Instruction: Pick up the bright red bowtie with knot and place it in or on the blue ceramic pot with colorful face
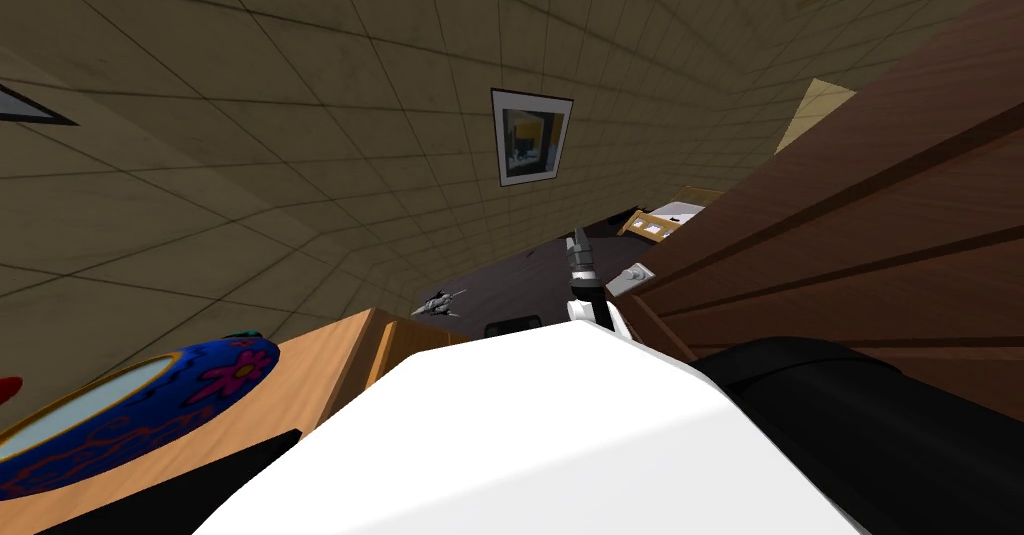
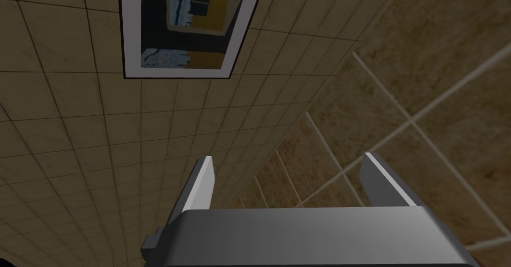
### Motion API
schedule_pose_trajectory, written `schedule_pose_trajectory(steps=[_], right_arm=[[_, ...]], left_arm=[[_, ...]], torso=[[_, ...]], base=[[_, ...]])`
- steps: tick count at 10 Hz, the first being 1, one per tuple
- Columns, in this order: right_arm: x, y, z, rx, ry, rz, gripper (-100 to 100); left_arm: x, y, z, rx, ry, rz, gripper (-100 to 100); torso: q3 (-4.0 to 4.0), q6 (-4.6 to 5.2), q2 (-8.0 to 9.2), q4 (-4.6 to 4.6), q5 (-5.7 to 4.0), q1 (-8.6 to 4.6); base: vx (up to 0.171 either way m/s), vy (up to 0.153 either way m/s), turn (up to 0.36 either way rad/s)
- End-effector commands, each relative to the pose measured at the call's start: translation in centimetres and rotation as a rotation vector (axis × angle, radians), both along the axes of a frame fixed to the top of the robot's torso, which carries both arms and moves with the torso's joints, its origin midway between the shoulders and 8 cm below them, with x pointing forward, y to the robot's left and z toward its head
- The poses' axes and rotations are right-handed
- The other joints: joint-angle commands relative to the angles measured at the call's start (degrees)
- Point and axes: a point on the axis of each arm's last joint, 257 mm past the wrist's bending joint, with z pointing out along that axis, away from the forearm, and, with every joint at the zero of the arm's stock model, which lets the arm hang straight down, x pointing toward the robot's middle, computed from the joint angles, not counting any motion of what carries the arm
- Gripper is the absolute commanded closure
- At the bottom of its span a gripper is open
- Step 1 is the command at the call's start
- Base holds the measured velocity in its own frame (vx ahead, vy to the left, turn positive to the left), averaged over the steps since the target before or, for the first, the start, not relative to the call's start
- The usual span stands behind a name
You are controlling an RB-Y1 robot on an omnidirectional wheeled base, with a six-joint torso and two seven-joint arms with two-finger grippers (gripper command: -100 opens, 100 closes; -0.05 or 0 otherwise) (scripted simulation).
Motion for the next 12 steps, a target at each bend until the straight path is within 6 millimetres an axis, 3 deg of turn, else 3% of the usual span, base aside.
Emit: schedule_pose_trajectory(steps=[1,2,3,6,7,12], right_arm=[[0.0,0.0,0.0,0.000,0.000,0.000,0],[0.0,0.0,0.0,0.000,0.000,0.000,0],[0.0,0.0,0.0,0.000,0.000,0.000,0],[0.0,0.0,0.0,0.000,0.000,0.000,0],[0.0,0.0,0.0,0.000,0.000,0.000,0],[0.0,0.0,0.0,0.000,0.000,0.000,0]], left_arm=[[-1.0,0.0,-0.3,0.000,0.051,0.020,-100],[-0.3,-0.1,0.4,0.002,0.003,0.008,-100],[-0.8,-0.2,1.0,0.002,0.002,0.023,-100],[-0.9,-0.2,0.8,0.000,0.011,0.023,-100],[-0.9,-0.2,0.8,-0.001,0.010,0.023,0],[-0.9,-0.2,0.8,0.000,0.010,0.023,0]], torso=[[0.00,0.00,0.00,0.00,0.00,0.00],[-0.01,-0.01,-0.03,0.00,0.02,0.03],[-0.04,-0.02,-0.07,-0.01,0.02,0.08],[-0.05,-0.02,-0.09,-0.02,0.03,0.11],[-0.06,-0.02,-0.11,-0.02,0.04,0.11],[-0.06,-0.02,-0.12,-0.02,0.05,0.14]], base=[[-0.022,-0.024,-0.073],[-0.006,-0.006,-0.020],[-0.017,-0.017,-0.056],[-0.004,-0.004,-0.013],[0.000,0.000,0.000],[0.000,0.000,0.000]])
